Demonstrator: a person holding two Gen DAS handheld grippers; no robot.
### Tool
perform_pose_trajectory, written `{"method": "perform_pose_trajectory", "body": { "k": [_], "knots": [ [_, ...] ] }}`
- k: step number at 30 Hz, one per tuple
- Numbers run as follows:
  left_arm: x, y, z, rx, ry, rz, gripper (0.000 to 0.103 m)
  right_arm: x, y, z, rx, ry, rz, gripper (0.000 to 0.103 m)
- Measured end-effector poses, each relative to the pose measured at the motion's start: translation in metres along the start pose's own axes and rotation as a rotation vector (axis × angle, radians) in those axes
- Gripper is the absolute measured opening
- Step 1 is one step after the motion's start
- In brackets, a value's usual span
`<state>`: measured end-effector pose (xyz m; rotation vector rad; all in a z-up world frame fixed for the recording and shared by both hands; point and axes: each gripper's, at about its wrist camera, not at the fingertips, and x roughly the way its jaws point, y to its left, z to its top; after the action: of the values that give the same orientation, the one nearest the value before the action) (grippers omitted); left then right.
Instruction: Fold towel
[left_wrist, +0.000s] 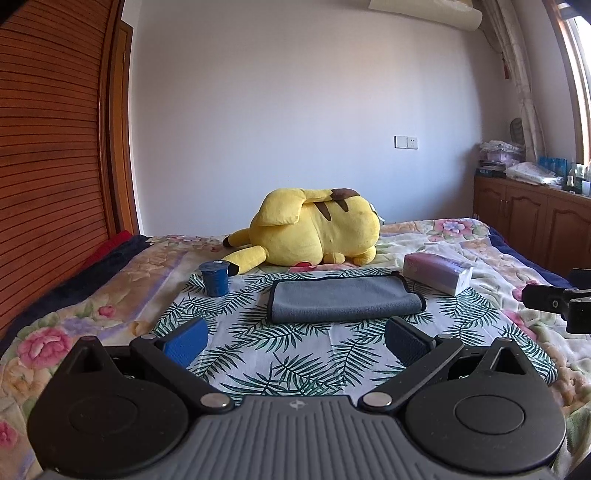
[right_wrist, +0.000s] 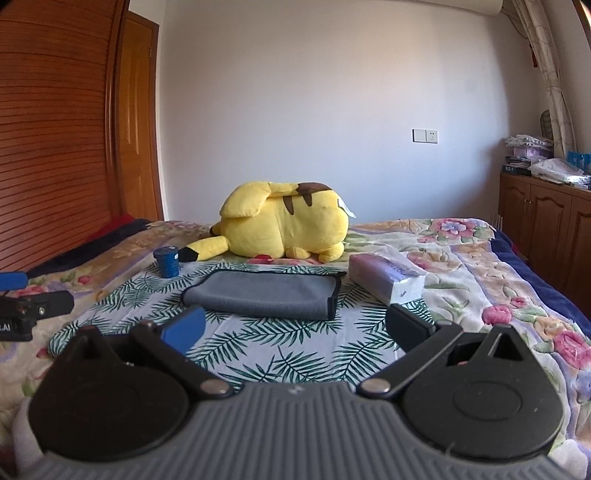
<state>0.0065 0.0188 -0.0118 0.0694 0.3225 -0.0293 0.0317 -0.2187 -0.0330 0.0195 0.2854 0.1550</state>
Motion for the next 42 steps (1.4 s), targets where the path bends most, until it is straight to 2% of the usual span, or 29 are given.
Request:
{"method": "perform_pose_trajectory", "body": {
  "k": [42],
  "knots": [
    [0.0038,0.0004,-0.0058,-0.004,0.015,0.004,0.103,0.0002,0.0021,-0.0007,-0.005,0.000,0.000,0.103]
  ]
}}
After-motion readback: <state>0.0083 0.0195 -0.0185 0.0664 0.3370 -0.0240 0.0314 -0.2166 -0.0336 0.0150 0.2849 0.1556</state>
